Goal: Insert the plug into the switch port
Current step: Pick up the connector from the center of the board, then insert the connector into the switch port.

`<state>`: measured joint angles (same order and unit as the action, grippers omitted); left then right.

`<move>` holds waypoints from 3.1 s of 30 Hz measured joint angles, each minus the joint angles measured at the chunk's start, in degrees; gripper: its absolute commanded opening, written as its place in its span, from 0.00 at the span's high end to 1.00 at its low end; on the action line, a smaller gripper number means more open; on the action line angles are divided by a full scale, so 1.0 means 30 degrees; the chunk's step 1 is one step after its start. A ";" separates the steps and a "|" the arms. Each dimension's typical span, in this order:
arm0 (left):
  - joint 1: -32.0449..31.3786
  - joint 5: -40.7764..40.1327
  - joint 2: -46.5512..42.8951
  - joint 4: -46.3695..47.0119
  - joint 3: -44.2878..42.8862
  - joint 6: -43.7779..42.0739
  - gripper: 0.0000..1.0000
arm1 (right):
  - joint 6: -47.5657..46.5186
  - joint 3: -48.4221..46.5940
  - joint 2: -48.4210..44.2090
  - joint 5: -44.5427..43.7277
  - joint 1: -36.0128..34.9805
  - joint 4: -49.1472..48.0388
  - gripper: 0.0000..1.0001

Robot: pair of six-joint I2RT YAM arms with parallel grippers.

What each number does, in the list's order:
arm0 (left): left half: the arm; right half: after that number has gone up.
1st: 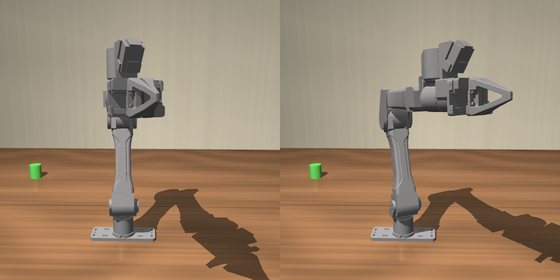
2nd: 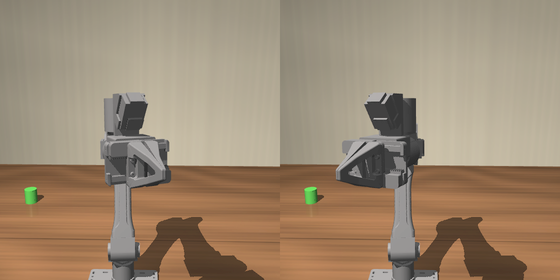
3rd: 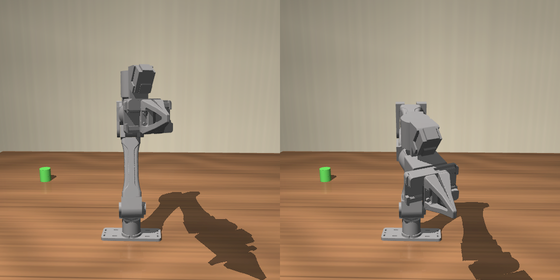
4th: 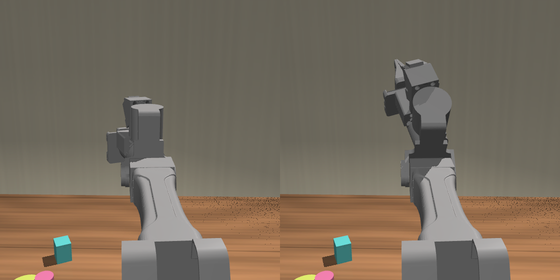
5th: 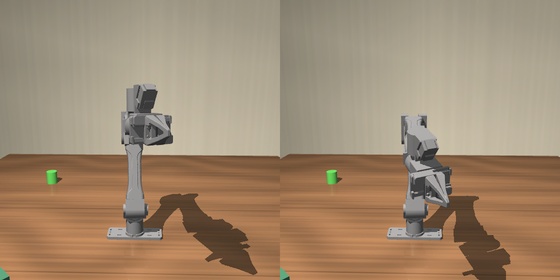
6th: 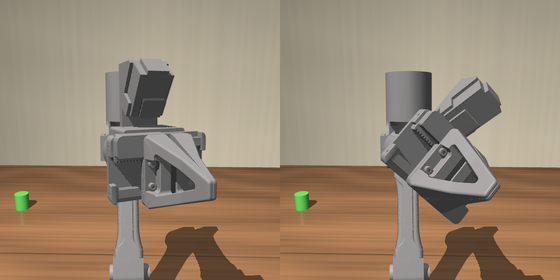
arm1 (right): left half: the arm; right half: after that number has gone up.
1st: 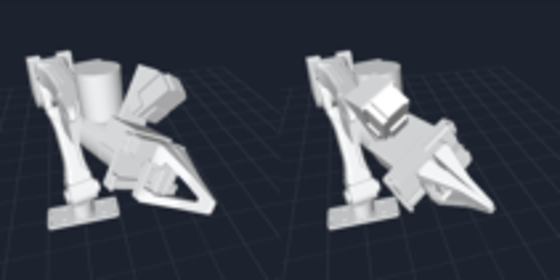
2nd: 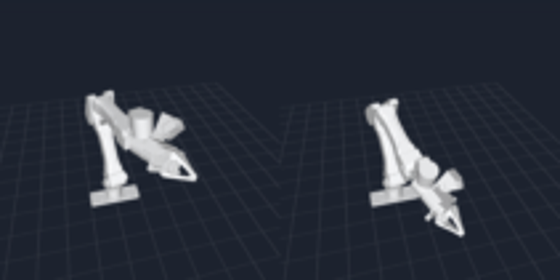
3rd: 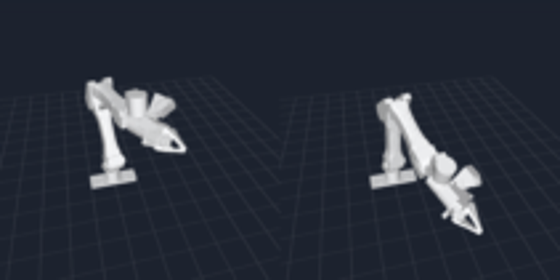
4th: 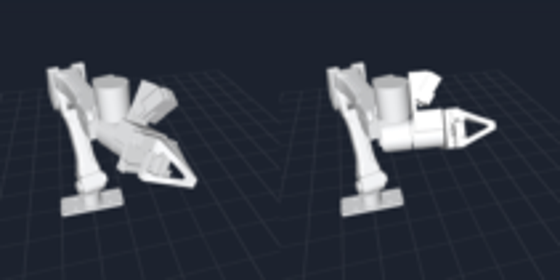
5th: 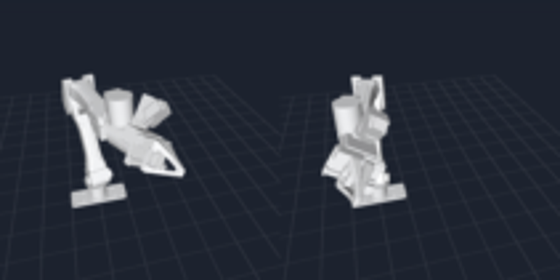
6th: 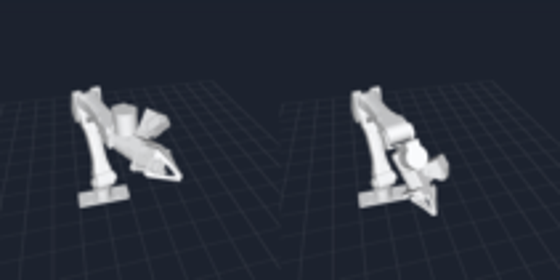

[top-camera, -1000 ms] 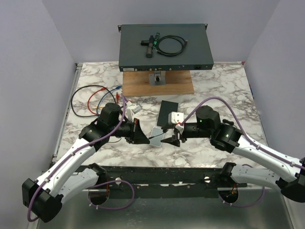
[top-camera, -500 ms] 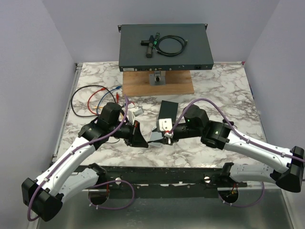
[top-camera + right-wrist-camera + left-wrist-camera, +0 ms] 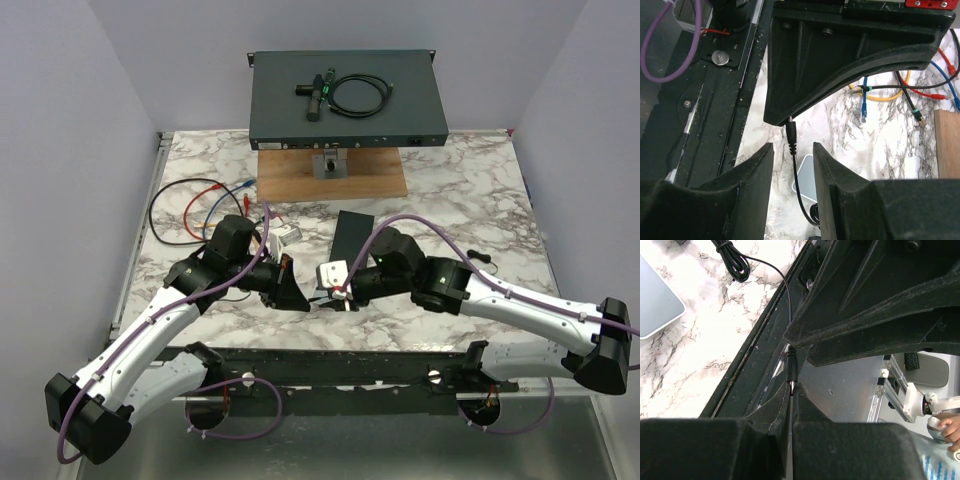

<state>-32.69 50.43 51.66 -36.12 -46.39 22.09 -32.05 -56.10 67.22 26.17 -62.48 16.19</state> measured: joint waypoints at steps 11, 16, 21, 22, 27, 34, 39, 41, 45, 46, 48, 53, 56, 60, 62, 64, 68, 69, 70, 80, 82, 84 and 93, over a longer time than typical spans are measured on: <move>0.0000 0.0000 -0.0036 -0.0007 0.0000 -0.0022 1.00 | -0.0197 0.0000 0.0291 -0.0408 -0.0291 0.0080 0.69; 0.0000 0.0000 -0.0036 -0.0007 0.0000 -0.0029 1.00 | -0.0204 0.0000 0.0415 -0.0503 -0.0321 0.0073 0.72; 0.0000 0.0000 -0.0044 -0.0007 0.0000 -0.0073 1.00 | -0.0219 0.0000 0.0510 -0.0517 -0.0423 0.0066 0.75; 0.0000 0.0000 -0.0044 -0.0007 0.0000 -0.0080 1.00 | -0.0219 0.0000 0.0525 -0.0525 -0.0437 0.0073 0.76; 0.0000 0.0000 -0.0117 -0.0007 0.0000 -0.0087 1.00 | -0.0342 0.0000 0.0663 -0.0583 -0.0444 0.0066 0.90; 0.0000 0.0000 -0.0131 -0.0066 0.0000 -0.0095 0.92 | -0.0357 0.0000 0.0736 -0.0794 -0.0444 0.0022 0.99; 0.0015 -0.0036 -0.0204 -0.0066 0.0000 -0.0226 0.34 | -0.0321 0.0000 0.0736 -0.1202 -0.0539 -0.0022 0.99; 0.0015 -0.0321 -0.0430 -0.0131 0.0000 -0.0306 0.09 | -0.0146 0.0000 0.0714 -0.1705 -0.0554 -0.0029 0.99; 0.0015 -0.1654 -0.0984 -0.0437 -0.0022 -0.0335 0.01 | 0.0780 0.0000 0.0699 -0.3643 -0.0568 0.0073 0.99; 0.0015 -0.2193 -0.1078 -0.0517 -0.0036 -0.0306 0.02 | 0.1049 0.0000 0.0707 -0.4284 -0.0568 0.0153 0.99; 0.0015 -0.3395 -0.1151 -0.0619 -0.0036 -0.0219 0.02 | 0.1581 0.0000 0.0750 -0.5559 -0.0568 0.0386 0.99; 0.0022 -0.6164 -0.1384 -0.1056 -0.0036 0.0299 0.02 | 0.2820 0.0117 0.1158 -0.8546 -0.0568 0.1515 0.99; 0.0036 -0.7934 -0.1734 -0.1064 -0.0036 0.0801 0.02 | 0.3373 0.0437 0.1545 -0.9726 -0.0568 0.2419 0.99; 0.0109 -0.9326 -0.2317 -0.0991 -0.0029 0.1239 0.01 | 0.3876 0.0867 0.2404 -1.0491 -0.0568 0.3781 0.99; 0.0124 -0.9821 -0.2608 -0.0976 -0.0022 0.1406 0.01 | 0.4022 0.1020 0.2965 -1.0586 -0.0568 0.4379 0.99; 0.0138 -1.0171 -0.2827 -0.0962 0.0007 0.1501 0.02 | 0.4146 0.1224 0.3512 -1.0622 -0.0568 0.4794 0.99; 0.0219 -1.0637 -0.3191 -0.0940 0.0233 0.1596 0.02 | 0.4277 0.1654 0.4656 -1.0579 -0.0568 0.5202 0.99; 0.0255 -1.0688 -0.3257 -0.0947 0.0291 0.1596 0.02 | 0.4328 0.1719 0.4940 -1.0557 -0.0568 0.5253 0.99; 0.0277 -1.0703 -0.3293 -0.0969 0.0328 0.1596 0.01 | 0.4342 0.1749 0.5231 -1.0528 -0.0568 0.5282 0.99; 0.0707 -1.0972 -0.3643 -0.0998 0.0401 0.1559 0.01 | 0.4386 0.1756 0.7504 -1.0411 -0.0568 0.4714 0.99; 0.0838 -1.1001 -0.3825 -0.1013 0.0408 0.1501 0.02 | 0.4386 0.1719 0.7723 -1.0411 -0.0568 0.4386 0.99; 0.0962 -1.1060 -0.4007 -0.1013 0.0437 0.1435 0.02 | 0.4386 0.1668 0.7927 -1.0418 -0.0568 0.3978 0.99; 0.1421 -1.1417 -0.4867 -0.1173 0.0619 0.1333 0.02 | 0.4328 0.1086 0.9049 -1.0433 -0.0568 0.2280 0.99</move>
<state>-28.42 16.19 37.06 -39.64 -44.53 26.09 -19.07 -52.84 94.37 -5.13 -64.18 23.03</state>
